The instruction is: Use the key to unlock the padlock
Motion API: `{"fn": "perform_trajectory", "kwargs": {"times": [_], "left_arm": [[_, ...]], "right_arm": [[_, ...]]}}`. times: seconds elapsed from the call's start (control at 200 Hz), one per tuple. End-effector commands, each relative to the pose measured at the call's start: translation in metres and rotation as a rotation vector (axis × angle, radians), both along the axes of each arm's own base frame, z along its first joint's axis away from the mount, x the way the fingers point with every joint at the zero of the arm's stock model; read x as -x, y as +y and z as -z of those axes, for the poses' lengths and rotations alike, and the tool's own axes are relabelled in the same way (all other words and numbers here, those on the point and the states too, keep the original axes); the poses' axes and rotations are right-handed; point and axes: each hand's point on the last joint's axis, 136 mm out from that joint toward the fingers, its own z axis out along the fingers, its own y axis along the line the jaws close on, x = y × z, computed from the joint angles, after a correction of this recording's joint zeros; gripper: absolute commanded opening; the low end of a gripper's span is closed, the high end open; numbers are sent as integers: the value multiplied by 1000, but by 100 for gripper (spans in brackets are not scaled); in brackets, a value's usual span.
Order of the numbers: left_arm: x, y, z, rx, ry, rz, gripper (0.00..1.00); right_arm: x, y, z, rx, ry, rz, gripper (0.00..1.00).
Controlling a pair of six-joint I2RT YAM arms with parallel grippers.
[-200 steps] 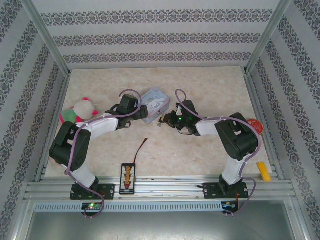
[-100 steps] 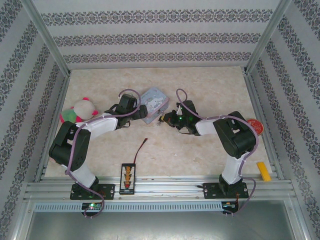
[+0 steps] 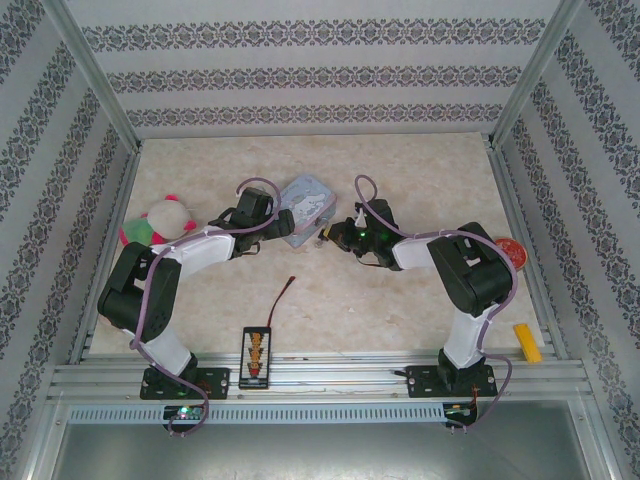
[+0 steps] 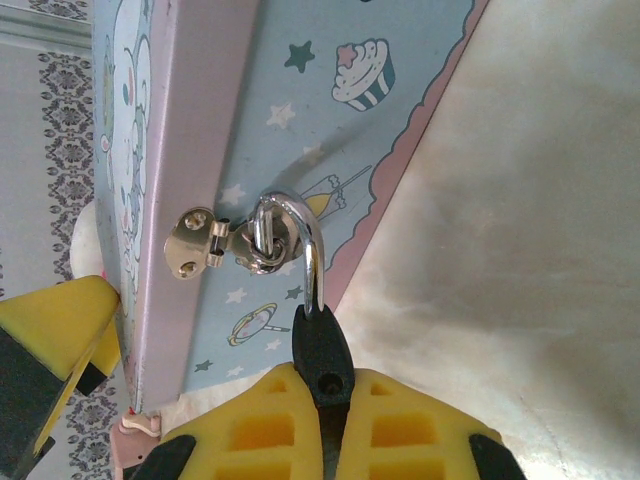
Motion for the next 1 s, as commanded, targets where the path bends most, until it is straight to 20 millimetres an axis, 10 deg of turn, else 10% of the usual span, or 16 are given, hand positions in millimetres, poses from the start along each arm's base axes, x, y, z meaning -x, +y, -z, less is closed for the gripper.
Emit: {"fn": "perform_trajectory", "kwargs": {"times": [0.0, 0.994], "left_arm": [[9, 11, 9, -31, 41, 1, 99], [2, -2, -1, 182, 9, -8, 89]], "right_arm": [[-9, -1, -11, -37, -38, 6, 0], [-13, -26, -11, -15, -60, 65, 0]]}}
